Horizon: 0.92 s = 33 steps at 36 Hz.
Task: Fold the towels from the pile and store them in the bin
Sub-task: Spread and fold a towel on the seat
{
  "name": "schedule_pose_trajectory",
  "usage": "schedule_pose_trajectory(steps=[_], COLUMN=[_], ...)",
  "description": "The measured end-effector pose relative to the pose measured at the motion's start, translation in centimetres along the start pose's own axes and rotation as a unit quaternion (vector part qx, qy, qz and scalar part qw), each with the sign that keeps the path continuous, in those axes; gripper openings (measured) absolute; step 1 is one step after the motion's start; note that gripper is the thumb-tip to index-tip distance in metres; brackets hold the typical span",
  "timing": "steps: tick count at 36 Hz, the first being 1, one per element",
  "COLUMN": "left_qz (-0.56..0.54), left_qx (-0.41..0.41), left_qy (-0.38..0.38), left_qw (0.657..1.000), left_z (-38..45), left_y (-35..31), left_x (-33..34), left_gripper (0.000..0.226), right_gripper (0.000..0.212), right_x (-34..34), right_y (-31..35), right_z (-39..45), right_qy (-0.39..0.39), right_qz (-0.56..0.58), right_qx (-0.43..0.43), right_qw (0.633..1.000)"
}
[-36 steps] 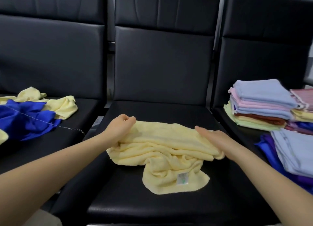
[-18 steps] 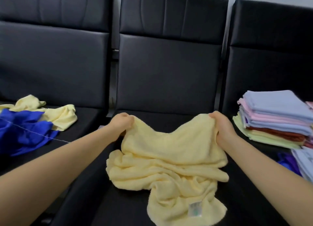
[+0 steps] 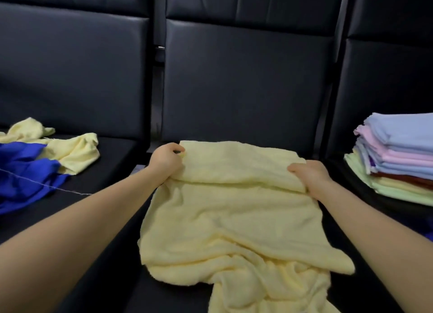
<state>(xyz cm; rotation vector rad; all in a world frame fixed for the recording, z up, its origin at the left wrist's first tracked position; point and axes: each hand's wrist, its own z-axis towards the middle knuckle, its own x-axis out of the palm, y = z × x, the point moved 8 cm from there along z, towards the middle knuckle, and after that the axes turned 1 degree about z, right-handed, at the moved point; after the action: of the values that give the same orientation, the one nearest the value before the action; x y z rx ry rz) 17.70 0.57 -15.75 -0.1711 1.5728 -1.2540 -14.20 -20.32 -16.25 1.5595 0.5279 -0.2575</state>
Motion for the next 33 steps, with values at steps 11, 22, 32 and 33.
schedule_pose_trajectory(steps=[11,22,32,33], left_qz=[0.132,0.052,0.302,0.287], left_qx=[0.001,0.24,0.386,0.382], left_qy=[-0.014,0.192,0.224,0.212], left_qw=[0.991,0.95,0.842,0.852], left_z=[-3.7,-20.3,-23.0,-22.7], left_y=[-2.3,-8.2,-3.7,-3.3], left_x=[-1.7,-4.1,-2.5,-2.5], left_gripper=[0.051,0.021,0.048,0.045], right_gripper=[0.06,0.018,0.04,0.032], right_x=[-3.4,-5.0,-1.7,-1.5], right_y=[0.6,4.4,-0.8,-0.9], right_z=[-3.7,-19.8,-26.5,-26.4], right_qy=[-0.055,0.111,0.312,0.294], right_qz=[-0.094,-0.018,-0.326,-0.328], right_qx=[-0.065,-0.303,-0.367,-0.382], right_qw=[0.992,0.946,0.813,0.813])
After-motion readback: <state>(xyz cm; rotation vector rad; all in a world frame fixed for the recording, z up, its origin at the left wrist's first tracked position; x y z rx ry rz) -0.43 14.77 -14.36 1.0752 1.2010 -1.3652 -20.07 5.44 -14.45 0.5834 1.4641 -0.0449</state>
